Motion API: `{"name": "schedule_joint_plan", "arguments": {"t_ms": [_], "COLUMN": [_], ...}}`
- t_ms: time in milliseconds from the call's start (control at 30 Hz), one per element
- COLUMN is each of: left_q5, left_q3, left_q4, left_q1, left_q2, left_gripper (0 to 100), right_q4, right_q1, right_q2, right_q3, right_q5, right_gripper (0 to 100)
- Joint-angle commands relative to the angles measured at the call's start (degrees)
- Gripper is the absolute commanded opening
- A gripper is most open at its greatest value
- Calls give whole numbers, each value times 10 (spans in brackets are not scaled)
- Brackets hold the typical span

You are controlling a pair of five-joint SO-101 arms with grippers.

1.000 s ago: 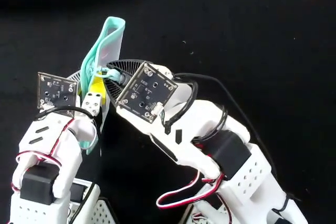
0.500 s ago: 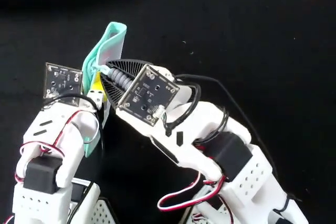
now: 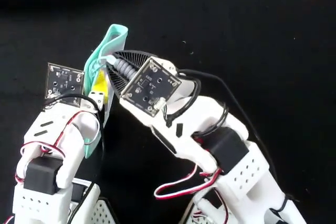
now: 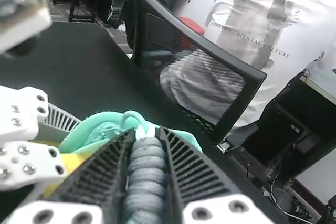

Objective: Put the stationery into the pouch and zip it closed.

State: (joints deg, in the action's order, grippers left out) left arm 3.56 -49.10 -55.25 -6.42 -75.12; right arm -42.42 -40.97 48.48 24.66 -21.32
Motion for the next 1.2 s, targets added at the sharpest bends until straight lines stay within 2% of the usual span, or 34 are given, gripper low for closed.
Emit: {"name": "schedule_joint_plan", "arguments": {"t_ms": [0,367,667,900,1167], "left_q5": [-3,28,47,52,52], "left_q3": [11,8,6,8,11], "left_q4": [-6,-9,-25,-32,-33], "left_q1": [2,-2,0,-1,-1], "left_q2": [-4,-4,-84,-97,-98], "left_gripper": [30,30,30,30,30], "right_q4": [28,35,42,42,66], "right_q1": [22,47,69,70,89], "right_q2": [19,18,18,17,-64], "right_q3": [-7,-7,-7,-7,-11], "right_q5": [9,9,9,9,9], "right_gripper": [12,12,12,12,12]}}
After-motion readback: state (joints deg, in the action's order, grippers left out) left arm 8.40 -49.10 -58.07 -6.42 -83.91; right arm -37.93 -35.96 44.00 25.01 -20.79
